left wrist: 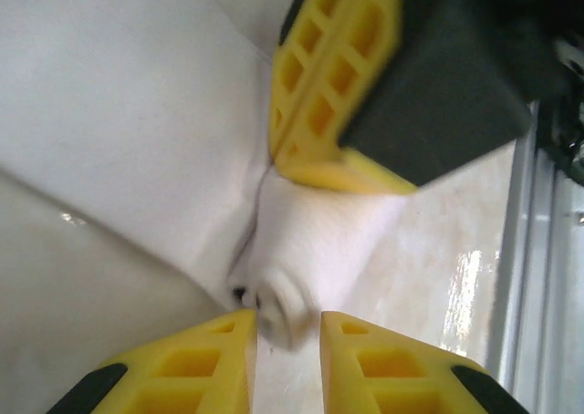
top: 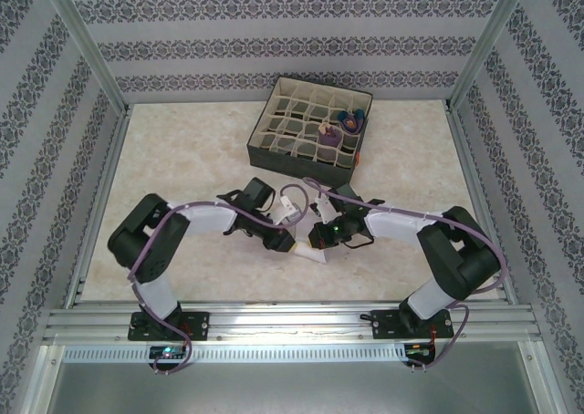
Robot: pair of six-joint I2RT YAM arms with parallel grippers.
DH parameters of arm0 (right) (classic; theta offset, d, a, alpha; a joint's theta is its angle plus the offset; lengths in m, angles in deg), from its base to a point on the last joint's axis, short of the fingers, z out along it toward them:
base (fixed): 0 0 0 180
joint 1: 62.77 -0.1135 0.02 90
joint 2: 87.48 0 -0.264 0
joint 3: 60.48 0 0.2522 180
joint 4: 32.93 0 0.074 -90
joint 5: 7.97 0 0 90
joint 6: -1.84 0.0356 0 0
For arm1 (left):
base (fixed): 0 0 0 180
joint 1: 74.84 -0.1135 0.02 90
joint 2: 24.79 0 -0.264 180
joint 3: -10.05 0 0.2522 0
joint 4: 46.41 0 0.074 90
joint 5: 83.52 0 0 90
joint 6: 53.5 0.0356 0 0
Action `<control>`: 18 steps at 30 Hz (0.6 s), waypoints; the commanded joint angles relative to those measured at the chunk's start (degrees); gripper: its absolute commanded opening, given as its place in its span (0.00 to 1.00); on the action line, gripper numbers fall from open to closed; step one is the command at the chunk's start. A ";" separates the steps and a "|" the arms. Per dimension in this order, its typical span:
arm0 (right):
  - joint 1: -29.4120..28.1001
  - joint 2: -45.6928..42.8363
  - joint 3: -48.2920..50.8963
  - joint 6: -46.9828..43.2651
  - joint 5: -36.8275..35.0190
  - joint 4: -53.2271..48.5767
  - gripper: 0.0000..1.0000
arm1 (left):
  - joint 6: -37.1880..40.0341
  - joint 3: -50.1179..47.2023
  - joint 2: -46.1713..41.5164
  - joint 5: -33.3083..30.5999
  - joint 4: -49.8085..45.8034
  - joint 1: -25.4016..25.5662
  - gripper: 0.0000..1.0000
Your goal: Roll the socks
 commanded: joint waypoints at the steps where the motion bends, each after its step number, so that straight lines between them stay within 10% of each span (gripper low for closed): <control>1: -0.67 3.08 0.14 0.43 -3.95 -6.01 0.00 | 8.70 -6.93 -8.19 -5.76 10.87 0.62 0.25; 7: -0.67 6.45 -1.17 -0.27 -3.16 -6.99 0.00 | 26.37 -22.67 -21.69 -23.72 30.52 10.41 0.32; 18: -0.95 9.49 -3.33 -0.51 -2.83 -8.69 0.00 | 37.42 -17.26 -13.23 -35.50 27.69 18.02 0.41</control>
